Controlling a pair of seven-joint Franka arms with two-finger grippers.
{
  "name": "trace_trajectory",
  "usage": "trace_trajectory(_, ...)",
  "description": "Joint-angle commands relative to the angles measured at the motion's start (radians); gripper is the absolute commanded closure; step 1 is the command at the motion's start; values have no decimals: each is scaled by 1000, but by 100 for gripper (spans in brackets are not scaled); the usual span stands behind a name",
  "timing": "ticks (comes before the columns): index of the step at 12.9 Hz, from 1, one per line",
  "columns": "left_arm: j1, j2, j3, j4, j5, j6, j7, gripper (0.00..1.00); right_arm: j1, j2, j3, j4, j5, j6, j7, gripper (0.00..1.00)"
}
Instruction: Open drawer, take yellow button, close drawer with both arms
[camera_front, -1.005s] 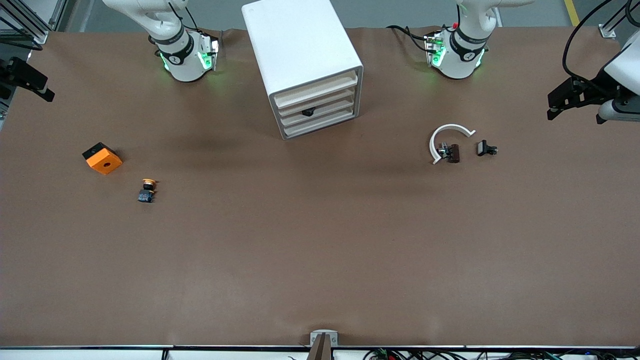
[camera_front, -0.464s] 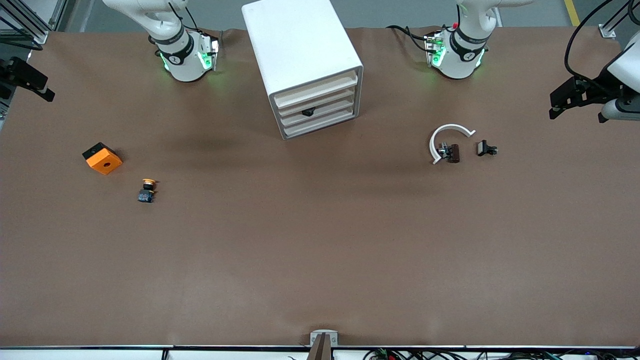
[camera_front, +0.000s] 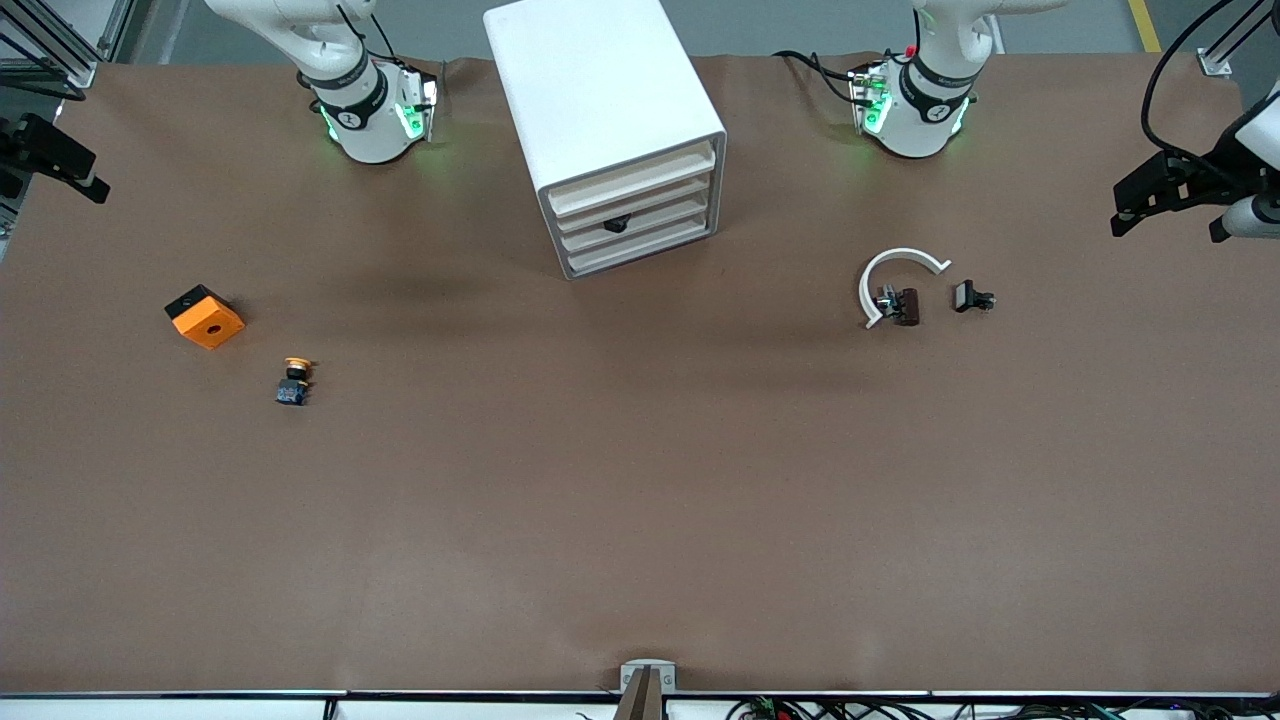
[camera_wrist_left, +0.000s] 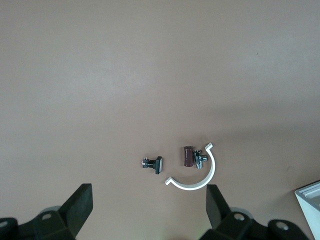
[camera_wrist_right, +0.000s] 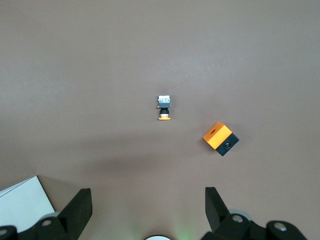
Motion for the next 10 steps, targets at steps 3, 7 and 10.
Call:
trace_trajectory(3, 4, 13, 0, 31, 18, -46, -3, 0, 4, 10, -1, 24, 11, -17, 6, 0)
trace_trajectory(7, 15, -1, -4, 23, -15, -58, -99, 0, 3, 10, -1, 24, 11, -17, 4, 0)
trace_trajectory(10, 6, -9, -11, 2, -14, -43, -107, 0, 3, 10, -1, 24, 9, -17, 4, 0)
